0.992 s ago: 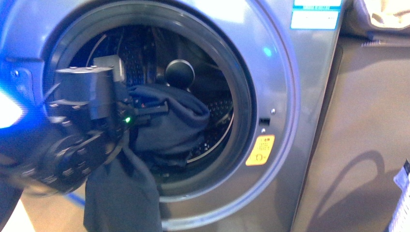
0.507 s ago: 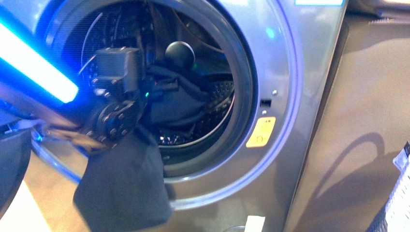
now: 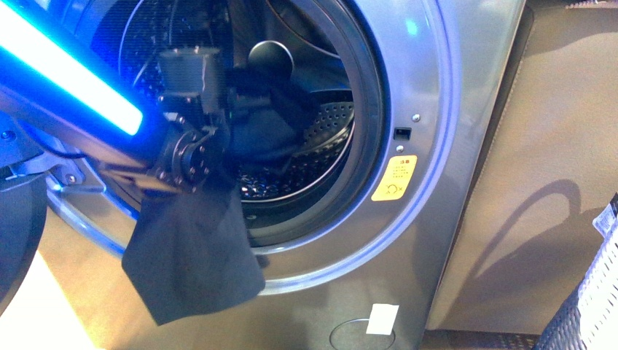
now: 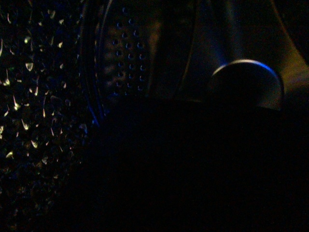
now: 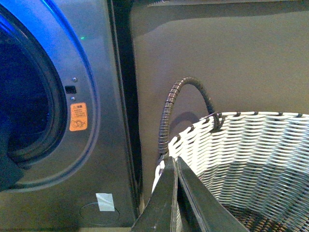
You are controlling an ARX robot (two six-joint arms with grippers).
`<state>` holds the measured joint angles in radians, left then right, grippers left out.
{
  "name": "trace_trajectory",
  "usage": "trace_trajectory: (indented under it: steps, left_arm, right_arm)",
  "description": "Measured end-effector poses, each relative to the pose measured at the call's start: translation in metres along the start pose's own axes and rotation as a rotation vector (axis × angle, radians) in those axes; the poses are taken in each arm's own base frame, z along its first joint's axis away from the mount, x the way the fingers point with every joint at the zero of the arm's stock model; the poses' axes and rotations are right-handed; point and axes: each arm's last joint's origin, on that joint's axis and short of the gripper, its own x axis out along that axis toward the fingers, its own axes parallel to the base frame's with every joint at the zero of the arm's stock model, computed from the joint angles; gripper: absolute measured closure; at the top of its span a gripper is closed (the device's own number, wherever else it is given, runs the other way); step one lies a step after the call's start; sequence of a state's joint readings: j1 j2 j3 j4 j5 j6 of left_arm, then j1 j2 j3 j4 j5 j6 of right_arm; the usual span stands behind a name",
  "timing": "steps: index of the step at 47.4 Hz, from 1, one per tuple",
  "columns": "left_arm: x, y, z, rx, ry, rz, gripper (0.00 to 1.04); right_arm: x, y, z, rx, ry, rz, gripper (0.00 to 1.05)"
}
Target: Put clothes into washing machine
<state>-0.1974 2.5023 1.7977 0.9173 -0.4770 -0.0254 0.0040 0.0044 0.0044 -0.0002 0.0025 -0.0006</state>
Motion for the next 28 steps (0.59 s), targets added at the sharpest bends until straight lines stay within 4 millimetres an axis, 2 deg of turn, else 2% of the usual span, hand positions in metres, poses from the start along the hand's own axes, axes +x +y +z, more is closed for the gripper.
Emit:
trace_trajectory:
  steps: [6,19,28]
  left_arm:
    - [0.007,-0.005,0.008,-0.017,-0.014,0.019,0.98]
    - [0.01,-0.02,0.002,-0.019,-0.012,0.009,0.98]
    - [0.009,-0.03,0.007,-0.023,-0.026,0.003,0.98]
  right_arm:
    - [0.0,0.0,0.0,0.0,0.0,0.0,1.02]
    - [0.0,0.0,0.0,0.0,0.0,0.0,1.02]
    - [0.0,0.0,0.0,0.0,0.0,0.0,1.02]
